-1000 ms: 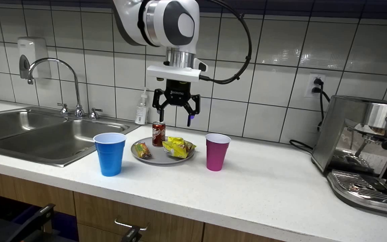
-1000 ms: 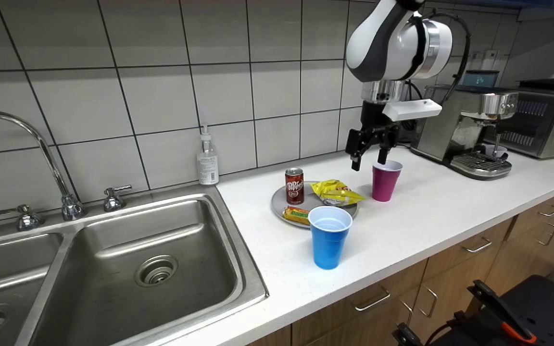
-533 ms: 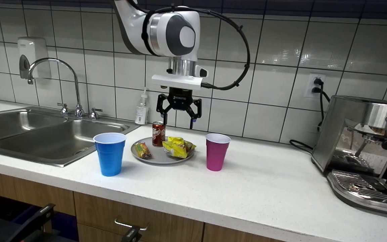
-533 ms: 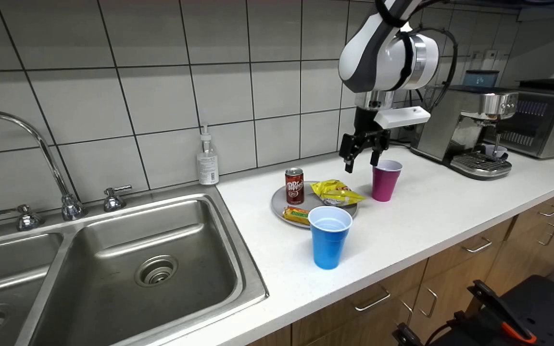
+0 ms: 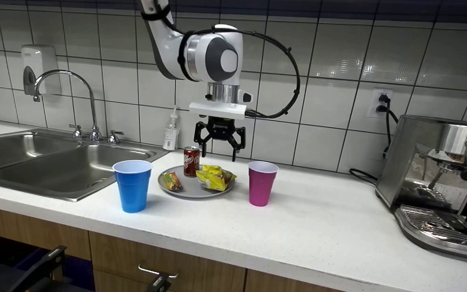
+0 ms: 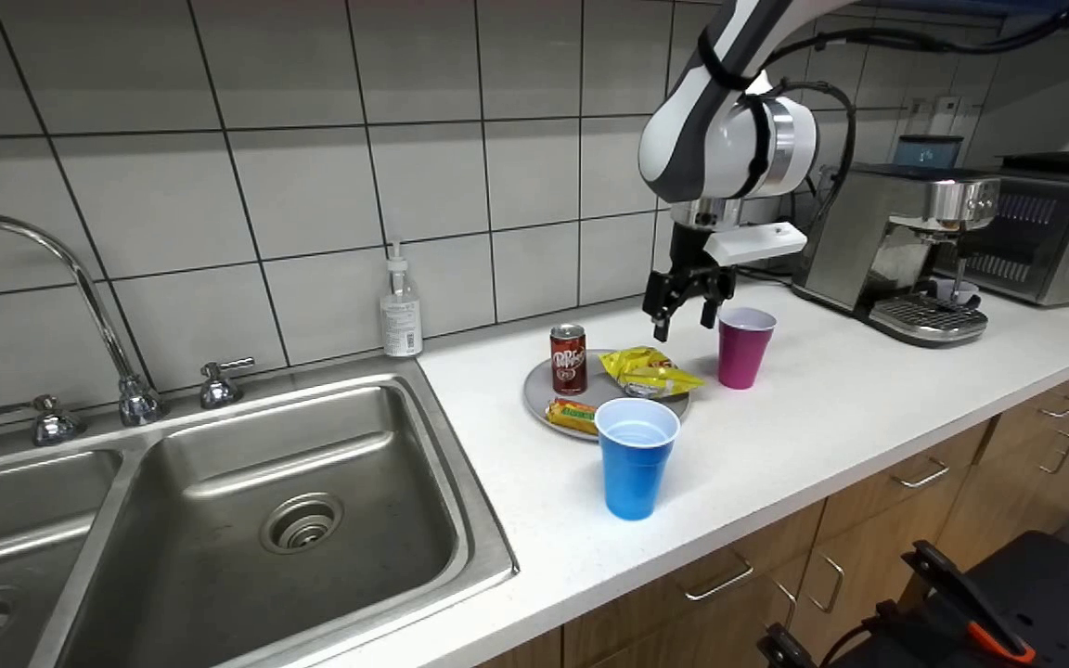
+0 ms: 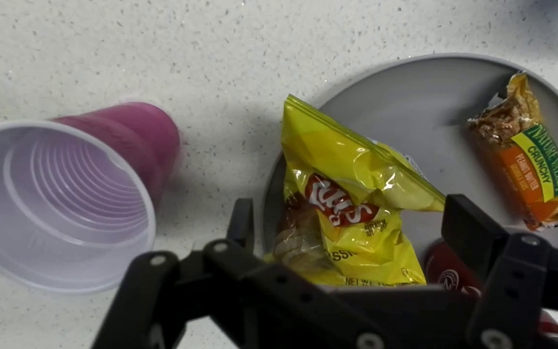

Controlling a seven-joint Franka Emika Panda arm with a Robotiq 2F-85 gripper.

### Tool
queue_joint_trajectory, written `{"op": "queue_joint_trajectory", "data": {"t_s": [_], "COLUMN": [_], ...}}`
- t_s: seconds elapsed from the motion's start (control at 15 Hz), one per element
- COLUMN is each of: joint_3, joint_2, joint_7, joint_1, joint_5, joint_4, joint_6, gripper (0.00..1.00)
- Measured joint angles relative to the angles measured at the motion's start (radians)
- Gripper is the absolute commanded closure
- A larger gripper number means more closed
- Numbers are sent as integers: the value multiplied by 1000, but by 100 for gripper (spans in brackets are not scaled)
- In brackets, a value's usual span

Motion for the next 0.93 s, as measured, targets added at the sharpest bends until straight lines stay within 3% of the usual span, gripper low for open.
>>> {"op": "queue_joint_trajectory", "data": {"t_s": [0.93], "joint_3": [29], "joint_2": [134], "joint_7": [6], "joint_1": [-10], "joint_5": [0], "joint_4": [88], "joint_6": [62], "gripper": [0]}}
